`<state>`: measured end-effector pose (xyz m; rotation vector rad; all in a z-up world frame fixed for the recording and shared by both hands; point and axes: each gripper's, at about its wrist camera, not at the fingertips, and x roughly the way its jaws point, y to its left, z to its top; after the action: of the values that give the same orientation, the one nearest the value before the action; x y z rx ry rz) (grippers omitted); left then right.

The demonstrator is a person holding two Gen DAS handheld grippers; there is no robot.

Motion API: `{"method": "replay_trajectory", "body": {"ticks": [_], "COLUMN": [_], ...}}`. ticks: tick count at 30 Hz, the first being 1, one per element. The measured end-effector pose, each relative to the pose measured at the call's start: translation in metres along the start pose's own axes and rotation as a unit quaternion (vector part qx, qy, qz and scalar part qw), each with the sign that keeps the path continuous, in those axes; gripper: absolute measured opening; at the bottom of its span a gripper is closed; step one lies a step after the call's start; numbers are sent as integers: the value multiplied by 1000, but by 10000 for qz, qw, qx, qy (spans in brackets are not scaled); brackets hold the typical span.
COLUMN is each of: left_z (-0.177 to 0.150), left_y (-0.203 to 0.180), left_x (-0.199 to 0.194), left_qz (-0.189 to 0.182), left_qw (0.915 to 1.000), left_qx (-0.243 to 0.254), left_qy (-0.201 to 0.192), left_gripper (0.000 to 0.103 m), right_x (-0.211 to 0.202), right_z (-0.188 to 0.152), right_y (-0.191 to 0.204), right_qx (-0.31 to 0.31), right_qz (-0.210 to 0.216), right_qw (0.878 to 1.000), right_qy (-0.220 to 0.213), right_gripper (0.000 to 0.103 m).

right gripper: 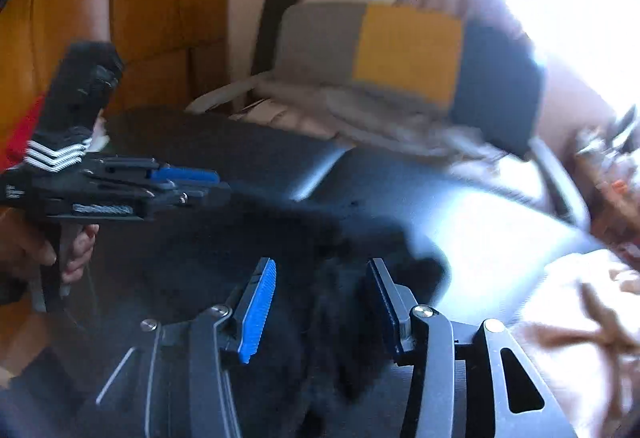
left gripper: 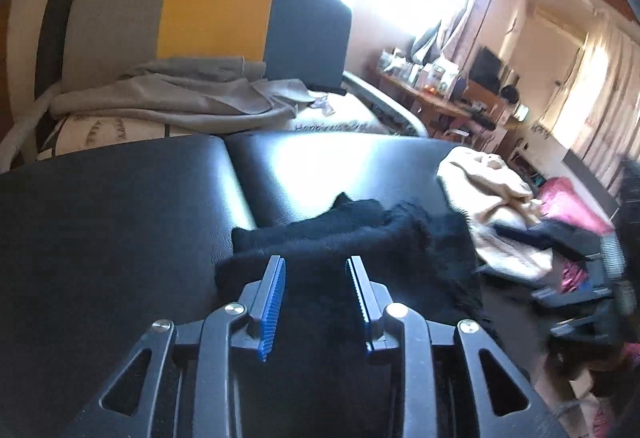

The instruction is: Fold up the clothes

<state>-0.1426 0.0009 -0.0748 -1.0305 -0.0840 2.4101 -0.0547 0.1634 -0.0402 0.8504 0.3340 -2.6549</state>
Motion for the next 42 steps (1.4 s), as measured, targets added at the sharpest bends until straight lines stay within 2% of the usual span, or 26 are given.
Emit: {"method": "replay_trajectory", "body": {"ticks": [1,3,4,6,9,12,16,26,33,36,37,39,41,42], "left_z": [2,3,1,0,-2,-5,-7,-15,-17,-15,-13,-11,-13,-16], "left_y": [-1,-3,-5,-5,-4,-4,-4,-10,-9,-2,4,21,34,41], "left_x": [5,14,14,15,19,28,48,51,48,41,34,14,-6,-15], "left_qz": [41,70,71,104,90,58,108,481,485,267,100,-287,-471,-551], "left_qw": [10000,9998,9998,9997,9997,9991,9979,9987,9988,9994,9990,9944,9894,9872], "left_qx": [50,124,131,126,97,166,142,50,-2,-203,-433,-1008,-1333,-1442], "left_qy": [55,129,143,155,221,383,616,181,54,-11,-44,-154,-326,-389], "left_gripper": [31,31,31,31,31,31,32,33,33,33,33,33,38,41], "right_x": [-10,-28,-31,-28,-2,26,28,29,26,27,27,24,19,15], "right_z": [1,-1,-3,-11,-30,-56,-90,-99,-97,-94,-93,-90,-84,-81], "right_y": [-3,-7,-4,7,21,28,37,18,26,25,24,24,19,16], "right_qx": [11,145,143,33,80,117,-351,44,20,60,100,114,313,458], "right_qz": [-173,-64,124,406,734,706,475,777,733,902,1039,1308,1519,1632], "right_qw": [9997,9995,9995,9992,9963,9925,9962,9961,9967,9952,9938,9906,9869,9845], "right_qy": [-142,-288,-238,-34,430,995,638,408,360,372,371,393,441,460], "right_gripper": [49,49,49,50,52,52,53,56,58,69,77,88,103,103]}}
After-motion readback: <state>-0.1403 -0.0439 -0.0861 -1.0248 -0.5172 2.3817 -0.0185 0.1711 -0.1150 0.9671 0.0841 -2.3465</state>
